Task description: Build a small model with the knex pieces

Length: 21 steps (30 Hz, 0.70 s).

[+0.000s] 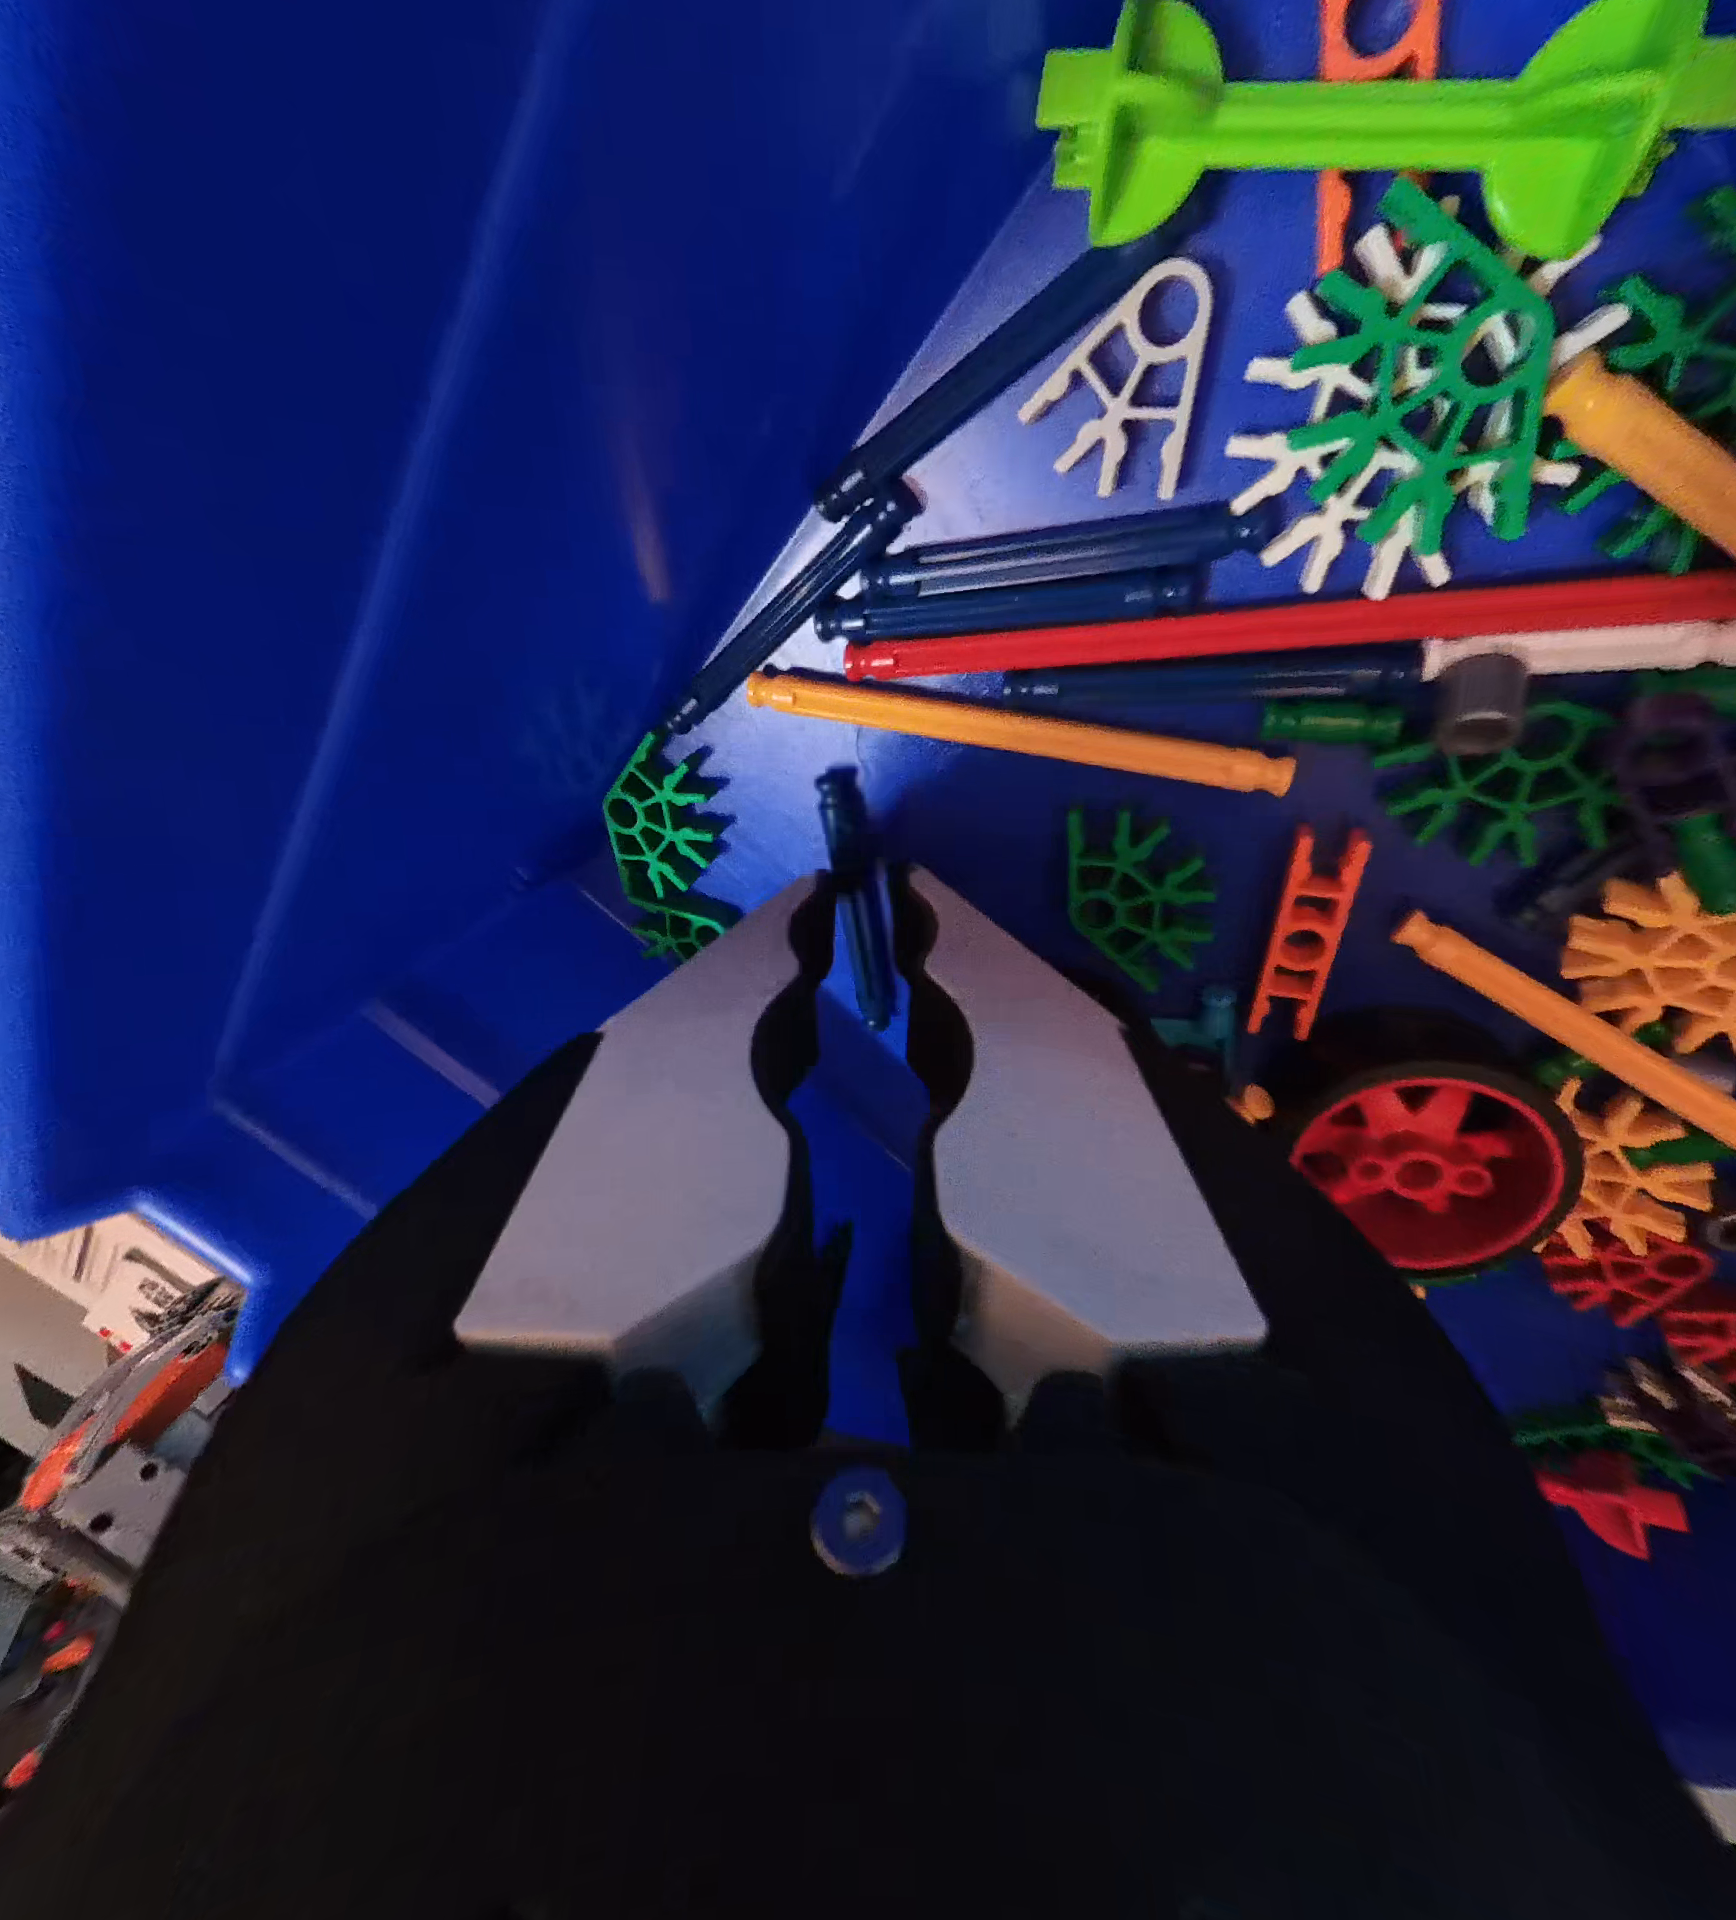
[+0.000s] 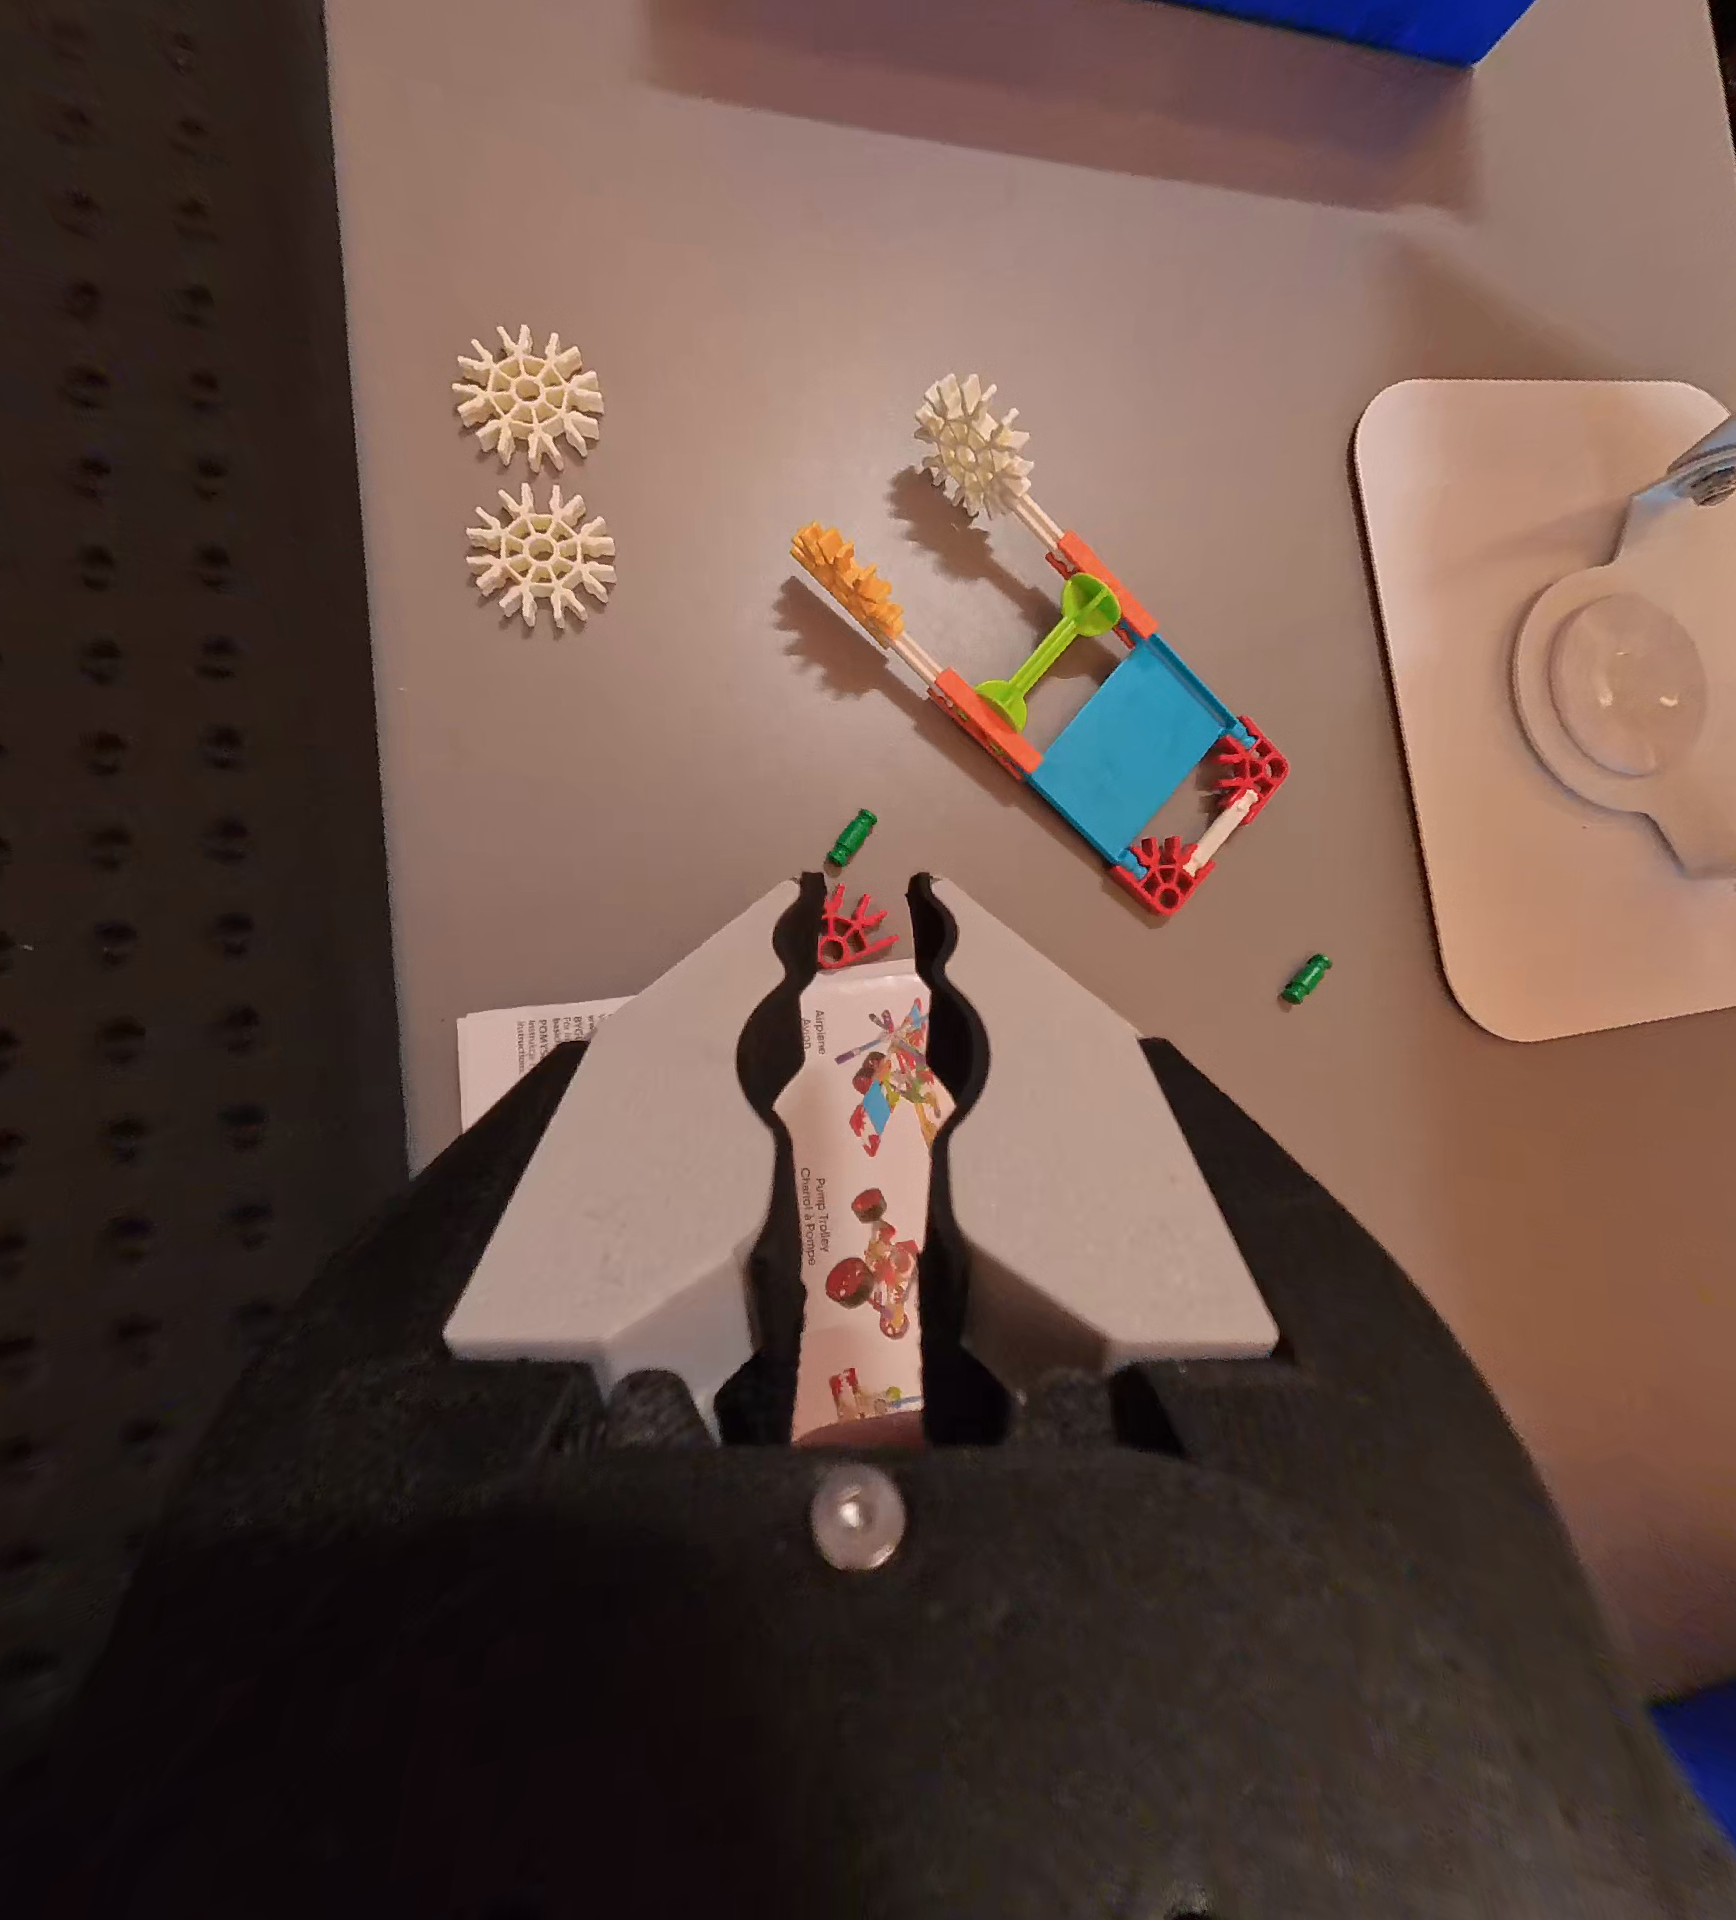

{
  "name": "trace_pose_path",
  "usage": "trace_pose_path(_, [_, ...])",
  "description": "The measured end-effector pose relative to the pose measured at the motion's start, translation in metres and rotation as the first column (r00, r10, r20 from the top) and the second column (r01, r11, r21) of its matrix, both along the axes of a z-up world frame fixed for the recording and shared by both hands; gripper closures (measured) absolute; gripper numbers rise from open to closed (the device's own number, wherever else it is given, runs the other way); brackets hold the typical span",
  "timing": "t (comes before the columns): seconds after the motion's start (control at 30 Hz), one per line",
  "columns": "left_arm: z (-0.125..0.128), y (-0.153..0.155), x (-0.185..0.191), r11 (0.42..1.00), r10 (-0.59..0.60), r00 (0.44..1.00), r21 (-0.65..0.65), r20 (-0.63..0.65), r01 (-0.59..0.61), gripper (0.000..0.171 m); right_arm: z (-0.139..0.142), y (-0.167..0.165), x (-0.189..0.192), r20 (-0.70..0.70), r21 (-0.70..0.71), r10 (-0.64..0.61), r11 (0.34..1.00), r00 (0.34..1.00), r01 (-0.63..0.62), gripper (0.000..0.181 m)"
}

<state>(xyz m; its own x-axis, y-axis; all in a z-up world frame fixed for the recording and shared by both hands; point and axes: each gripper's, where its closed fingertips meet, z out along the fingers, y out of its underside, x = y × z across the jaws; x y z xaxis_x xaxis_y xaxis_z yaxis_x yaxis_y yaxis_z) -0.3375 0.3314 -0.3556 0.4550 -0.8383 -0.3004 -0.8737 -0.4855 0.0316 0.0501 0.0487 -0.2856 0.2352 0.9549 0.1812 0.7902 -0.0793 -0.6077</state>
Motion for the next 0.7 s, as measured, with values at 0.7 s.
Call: trace_pose_path(0.7, [0.166,-0.127,0.145,0.820,-0.499,0.852,0.403,0.157,0.406,0.169,0.014,0.037,0.053,-0.082,0.067,-0.199,0.976,0.976,0.205,0.167])
